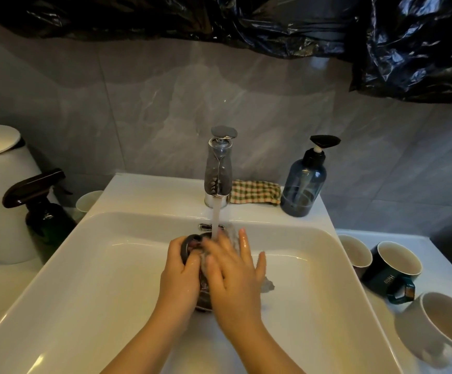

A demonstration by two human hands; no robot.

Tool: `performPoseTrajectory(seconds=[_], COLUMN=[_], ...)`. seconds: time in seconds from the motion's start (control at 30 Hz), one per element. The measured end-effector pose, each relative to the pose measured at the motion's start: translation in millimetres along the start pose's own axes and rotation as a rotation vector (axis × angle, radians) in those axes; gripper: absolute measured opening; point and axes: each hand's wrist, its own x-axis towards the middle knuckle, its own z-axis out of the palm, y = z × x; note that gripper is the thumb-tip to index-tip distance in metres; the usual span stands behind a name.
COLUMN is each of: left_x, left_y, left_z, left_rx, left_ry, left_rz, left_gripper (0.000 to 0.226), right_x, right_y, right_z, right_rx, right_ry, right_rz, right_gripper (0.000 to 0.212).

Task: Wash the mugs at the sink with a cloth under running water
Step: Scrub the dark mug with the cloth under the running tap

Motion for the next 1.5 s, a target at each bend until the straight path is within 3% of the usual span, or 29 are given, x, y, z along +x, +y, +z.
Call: performPoseTrajectory(seconds=[0.1,0.17,0.2,0.27,0.33,0.4,0.5,0.6,0.67,0.7,0.8,0.87,0.97,1.1,1.13,1.27,1.33,1.4,1.47,1.5], left_x=[-2,-1,1,3,2,-1,-3,-1,-1,-1,2,3,5,6,4,1,3,3,1,0], left_y=[3,4,3,2,3,4,3,1,-1,-1,0,4,8,7,8,8,7,7,5,5], left_z=[3,4,4,2,1,1,6,3,0,-1,-2,-1,-4,-9,-10,-11,-14,-14,-10,-8], left_rx=[-0.147,-0.194,-0.208,-0.241,-0.253,-0.248,-0.206,-0.076,-0.040,-0.054,-0.149,-0.236,-0.346,-0.415,-0.390,-0.370,-0.417,-0.424,-0.415,-0.411], left_ry=[0.069,0.120,0.139,0.162,0.139,0.099,0.120,0.192,0.167,0.148,0.062,-0.025,-0.110,-0.104,-0.115,-0.226,-0.268,-0.268,-0.259,-0.238], left_rz=[-0.048,-0.061,-0.061,-0.062,-0.066,-0.065,-0.049,0.033,0.041,0.025,-0.058,-0.153,-0.266,-0.241,-0.222,-0.301,-0.352,-0.340,-0.336,-0.328], left_gripper=[0.016,0.016,0.017,0.020,0.018,0.017,0.016,0.014,0.015,0.015,0.016,0.016,0.025,0.035,0.033,0.060,0.061,0.062,0.065,0.066], right_x=[13,15,12,7,9,17,17,3,3,7,20,19,16,17,14,1,3,13,17,17], right_y=[0,1,0,-1,5,5,7,-4,-7,-8,-4,-2,-3,-7,-11,-8,-9,-15,-5,-4], right_z=[-6,-8,-8,-10,-6,-5,-2,9,14,13,-4,-14,-12,-6,-6,4,1,-7,-11,-11], right_rx=[0.480,0.758,0.781,0.624,0.526,0.642,0.745,0.445,0.447,0.543,1.183,1.410,1.401,1.018,0.932,0.630,0.748,1.063,1.258,1.260], right_ry=[0.116,0.142,0.148,0.199,0.209,0.148,-0.020,-0.007,0.056,0.064,-0.014,-0.097,-0.023,0.074,0.081,0.107,0.117,0.050,-0.136,-0.162], right_rz=[0.285,0.352,0.304,0.160,0.133,0.314,0.488,0.228,0.215,0.321,0.812,0.906,0.822,0.545,0.462,0.196,0.248,0.434,0.641,0.646], right_gripper=[0.035,0.037,0.038,0.034,0.028,0.015,0.036,0.037,0.035,0.035,0.050,0.063,0.062,0.027,0.025,0.032,0.033,0.030,0.042,0.042])
